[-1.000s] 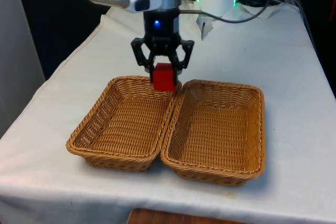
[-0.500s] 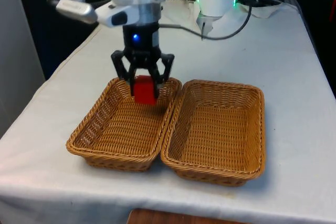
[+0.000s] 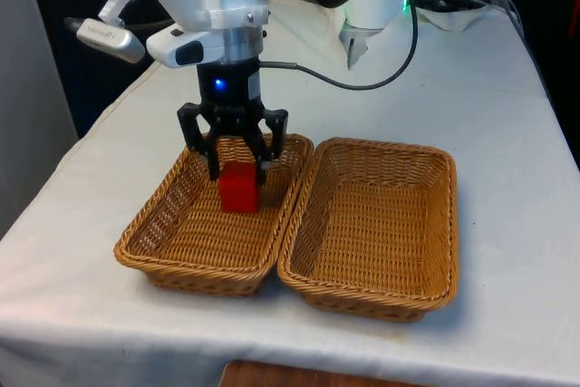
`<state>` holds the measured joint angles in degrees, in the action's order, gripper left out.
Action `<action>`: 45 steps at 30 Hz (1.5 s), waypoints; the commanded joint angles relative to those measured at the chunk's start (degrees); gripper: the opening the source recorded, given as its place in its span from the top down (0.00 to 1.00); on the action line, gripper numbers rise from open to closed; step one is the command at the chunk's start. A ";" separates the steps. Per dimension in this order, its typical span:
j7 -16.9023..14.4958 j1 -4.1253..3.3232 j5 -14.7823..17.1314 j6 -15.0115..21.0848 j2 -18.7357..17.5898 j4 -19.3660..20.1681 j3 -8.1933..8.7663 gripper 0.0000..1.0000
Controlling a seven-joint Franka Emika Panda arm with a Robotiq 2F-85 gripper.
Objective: Pick up the red cube and place it into the right basket.
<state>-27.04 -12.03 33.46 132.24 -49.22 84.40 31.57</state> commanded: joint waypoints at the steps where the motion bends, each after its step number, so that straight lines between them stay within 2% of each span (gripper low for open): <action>1: -0.23 0.23 0.29 -0.06 0.00 -0.11 -0.23 0.73; 2: 0.00 0.00 0.06 0.00 0.00 0.00 0.00 0.59; 3: -0.23 0.17 0.29 -0.06 0.00 -0.11 -0.23 0.59; 5: -0.23 0.17 0.34 0.00 0.00 -0.11 -0.23 0.39; 6: -0.23 0.17 0.40 0.00 -0.06 -0.06 -0.23 0.20; 7: -0.23 0.17 0.40 0.00 -0.06 -0.06 -0.23 0.11; 8: -0.23 0.17 0.40 0.06 -0.06 -0.06 -0.23 0.03; 9: -0.23 0.17 0.40 0.06 -0.06 -0.06 -0.23 0.00; 12: 0.00 0.00 0.17 0.00 0.00 0.00 0.00 0.00; 16: -0.17 0.17 0.40 0.06 -0.06 -0.11 -0.23 0.00; 21: 0.46 -1.26 -0.80 -2.41 1.72 -0.17 0.80 0.00; 22: 0.00 -0.63 -0.11 -1.43 0.92 -0.46 0.29 0.00; 23: 0.46 -1.49 -0.97 -2.81 1.95 -0.17 0.92 0.00; 31: 2.69 -3.50 -4.35 -6.47 4.58 -0.29 1.09 0.00; 32: 2.06 -2.81 -3.67 -5.79 4.18 -0.46 0.63 0.00; 33: 3.09 -3.72 -4.76 -6.82 4.87 -0.29 1.09 0.00; 40: 5.84 -5.67 -7.79 -9.51 7.28 0.00 0.92 0.00; 41: 5.39 -5.04 -7.33 -9.34 6.82 -0.46 0.57 0.00; 42: 6.42 -6.13 -8.48 -10.03 7.85 0.17 0.92 0.00; 45: 7.16 -6.82 -9.45 -10.54 8.77 0.63 0.80 0.00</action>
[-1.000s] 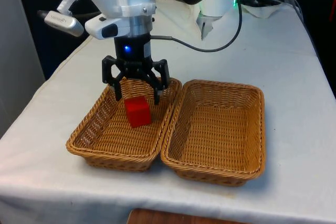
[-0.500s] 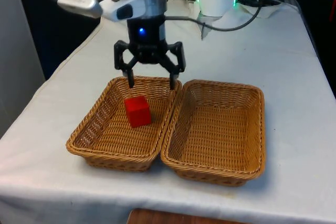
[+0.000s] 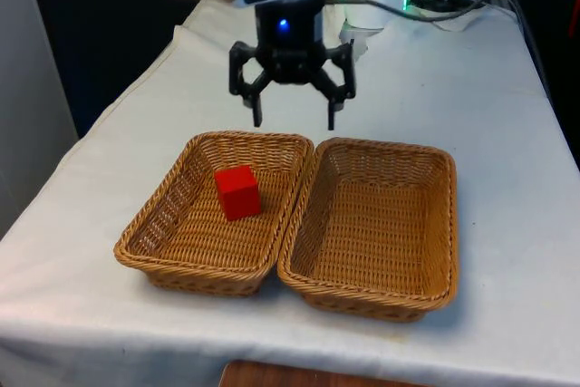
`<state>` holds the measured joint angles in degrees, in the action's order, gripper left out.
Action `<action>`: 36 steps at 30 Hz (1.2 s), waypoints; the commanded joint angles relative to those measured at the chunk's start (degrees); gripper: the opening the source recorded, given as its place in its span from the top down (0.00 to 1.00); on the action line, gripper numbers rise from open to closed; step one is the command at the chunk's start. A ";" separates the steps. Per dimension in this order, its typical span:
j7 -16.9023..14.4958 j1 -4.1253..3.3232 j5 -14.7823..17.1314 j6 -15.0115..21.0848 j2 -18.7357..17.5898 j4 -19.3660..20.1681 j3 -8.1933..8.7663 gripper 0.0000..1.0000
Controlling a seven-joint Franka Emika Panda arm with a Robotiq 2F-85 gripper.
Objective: Pick up the red cube and place it into the right basket.
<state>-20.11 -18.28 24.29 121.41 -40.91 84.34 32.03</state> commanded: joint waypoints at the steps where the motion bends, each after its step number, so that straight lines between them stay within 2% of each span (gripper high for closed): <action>1: 0.52 -0.92 -0.63 0.11 0.86 0.86 0.34 0.00; 4: 1.26 -1.72 -1.49 -0.34 1.83 1.43 0.34 0.00; 5: 0.97 -1.03 -1.26 -0.80 1.32 0.63 -0.11 0.00; 6: 1.60 -1.95 -1.89 -0.52 2.23 1.66 0.23 0.00; 7: 2.23 -2.41 -2.52 -0.69 2.92 2.06 0.06 0.00; 12: 4.07 -3.55 -4.47 -0.97 5.50 3.90 -0.80 0.00; 13: 3.50 -2.81 -4.01 -1.15 4.70 3.09 -1.09 0.00; 14: 4.35 -3.72 -4.81 -0.97 5.90 4.18 -0.97 0.00; 17: 5.27 -4.18 -5.73 -1.15 7.28 5.21 -1.49 0.00; 21: 6.82 -4.64 -7.33 -1.20 9.74 7.22 -2.58 0.00; 22: 6.36 -3.95 -6.93 -1.55 8.94 6.19 -2.92 0.00; 23: 7.05 -4.76 -7.62 -1.15 10.26 7.68 -2.81 0.00; 24: 7.28 -4.87 -7.91 -1.15 10.83 8.19 -2.98 0.00; 30: 8.37 -5.04 -9.17 -0.63 13.98 11.75 -4.47 0.00; 31: 8.02 -4.41 -8.77 -1.55 13.06 10.37 -4.81 0.00; 32: 8.42 -5.04 -9.17 -0.57 14.38 12.32 -4.58 0.00; 36: 8.37 -5.04 -9.17 -0.17 15.93 14.32 -5.16 0.00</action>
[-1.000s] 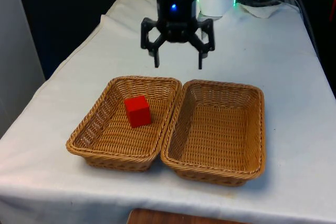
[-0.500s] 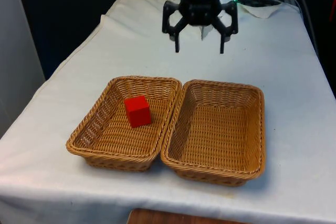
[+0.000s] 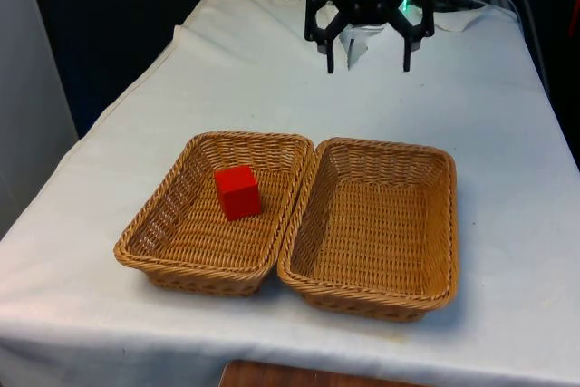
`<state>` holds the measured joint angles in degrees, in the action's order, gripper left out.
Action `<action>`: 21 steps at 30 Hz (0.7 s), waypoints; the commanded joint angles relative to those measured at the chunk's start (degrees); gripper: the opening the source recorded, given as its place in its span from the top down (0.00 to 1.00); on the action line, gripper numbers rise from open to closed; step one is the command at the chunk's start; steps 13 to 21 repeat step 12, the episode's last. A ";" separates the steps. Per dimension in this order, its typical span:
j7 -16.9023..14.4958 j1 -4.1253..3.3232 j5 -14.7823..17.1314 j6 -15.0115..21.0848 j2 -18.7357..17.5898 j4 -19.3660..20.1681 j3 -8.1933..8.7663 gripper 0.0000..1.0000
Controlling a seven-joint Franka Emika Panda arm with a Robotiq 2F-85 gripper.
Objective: Pick up the red cube and place it into the right basket.
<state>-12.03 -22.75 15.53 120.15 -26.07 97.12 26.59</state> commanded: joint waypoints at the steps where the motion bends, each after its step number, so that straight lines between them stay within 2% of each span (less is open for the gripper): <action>1: 0.29 -0.57 -0.40 1.20 1.49 2.01 0.17 0.00; 4: 0.23 -0.57 -0.29 1.66 2.98 4.07 -0.40 0.00; 5: 0.00 0.00 0.00 0.34 1.78 2.41 -0.69 0.00; 6: 0.23 -0.52 -0.23 1.72 3.15 4.35 -0.57 0.00; 12: 0.11 -0.06 -0.17 1.95 3.67 5.21 -1.26 0.00; 21: 0.11 -0.06 -0.17 1.95 3.67 5.21 -1.26 0.00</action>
